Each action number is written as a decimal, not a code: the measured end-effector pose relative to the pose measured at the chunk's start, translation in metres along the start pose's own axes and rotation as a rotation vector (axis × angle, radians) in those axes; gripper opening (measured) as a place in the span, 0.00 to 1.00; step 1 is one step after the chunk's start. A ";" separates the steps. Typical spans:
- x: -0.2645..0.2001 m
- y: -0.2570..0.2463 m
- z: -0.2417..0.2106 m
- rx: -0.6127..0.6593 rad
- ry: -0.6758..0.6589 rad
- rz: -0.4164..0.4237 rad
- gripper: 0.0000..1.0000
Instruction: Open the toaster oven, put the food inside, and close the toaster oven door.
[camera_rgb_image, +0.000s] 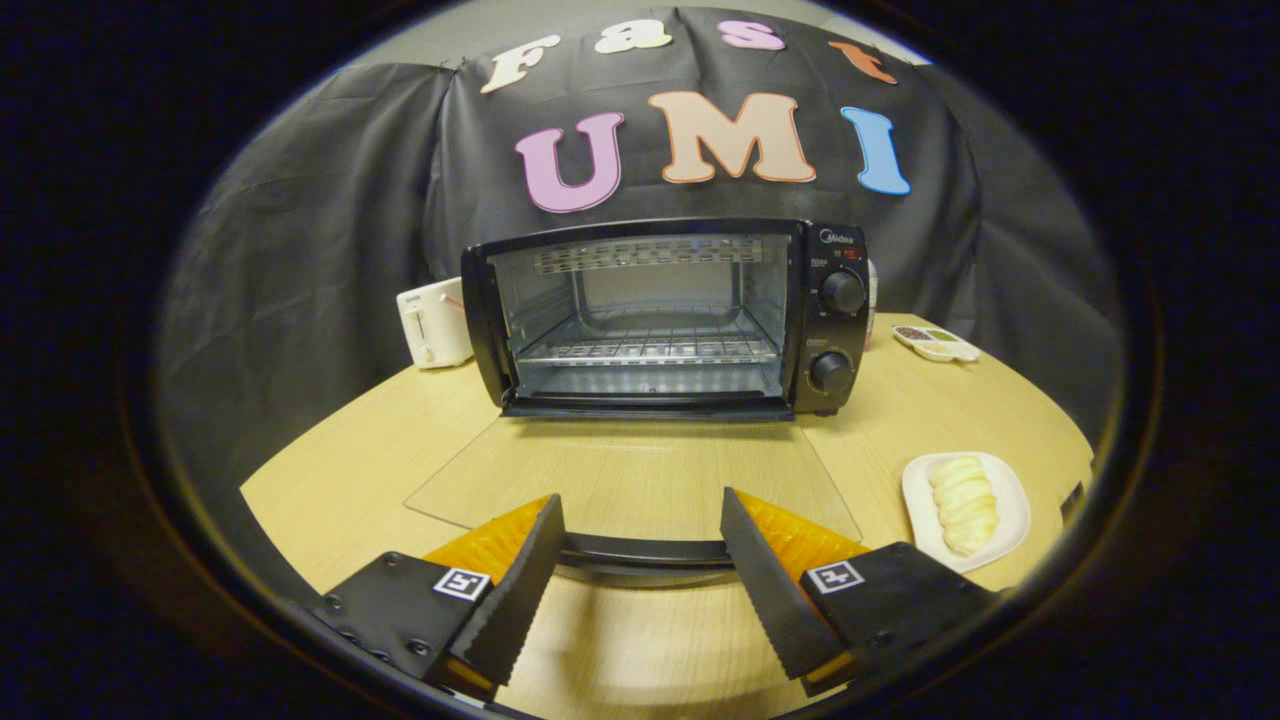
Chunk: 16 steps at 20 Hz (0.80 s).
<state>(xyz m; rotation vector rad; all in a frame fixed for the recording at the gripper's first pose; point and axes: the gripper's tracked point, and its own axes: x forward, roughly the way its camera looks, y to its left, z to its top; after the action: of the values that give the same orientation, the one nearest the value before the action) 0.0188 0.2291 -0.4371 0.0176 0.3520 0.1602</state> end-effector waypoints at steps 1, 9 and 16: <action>-0.002 0.000 0.001 0.000 -0.006 0.006 0.99; -0.064 -0.062 0.057 0.004 -0.186 -0.075 0.98; -0.086 -0.185 0.061 0.083 -0.173 -0.274 0.98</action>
<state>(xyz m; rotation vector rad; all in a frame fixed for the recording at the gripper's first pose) -0.0118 0.0336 -0.3583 0.0640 0.1857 -0.1272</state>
